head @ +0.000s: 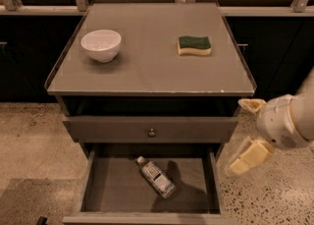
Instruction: Pick blue plastic bottle from middle drawer and place on counter
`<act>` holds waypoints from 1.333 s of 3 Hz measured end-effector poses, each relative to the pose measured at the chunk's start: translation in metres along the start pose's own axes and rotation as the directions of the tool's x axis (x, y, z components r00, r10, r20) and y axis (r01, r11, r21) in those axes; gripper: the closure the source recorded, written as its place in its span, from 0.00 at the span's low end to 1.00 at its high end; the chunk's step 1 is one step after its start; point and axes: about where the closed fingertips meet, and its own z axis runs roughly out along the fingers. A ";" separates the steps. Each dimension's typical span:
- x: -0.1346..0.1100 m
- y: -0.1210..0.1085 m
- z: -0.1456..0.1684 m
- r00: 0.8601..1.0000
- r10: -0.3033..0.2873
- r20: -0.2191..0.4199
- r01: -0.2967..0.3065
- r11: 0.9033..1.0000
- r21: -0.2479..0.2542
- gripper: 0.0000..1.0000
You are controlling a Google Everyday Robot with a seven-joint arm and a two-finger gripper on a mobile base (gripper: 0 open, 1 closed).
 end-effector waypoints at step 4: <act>0.043 0.062 0.152 0.956 0.169 0.239 -0.144 0.983 -0.117 0.00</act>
Offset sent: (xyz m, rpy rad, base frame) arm -0.0151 0.0121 -0.0522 0.0730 -0.0088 -0.0258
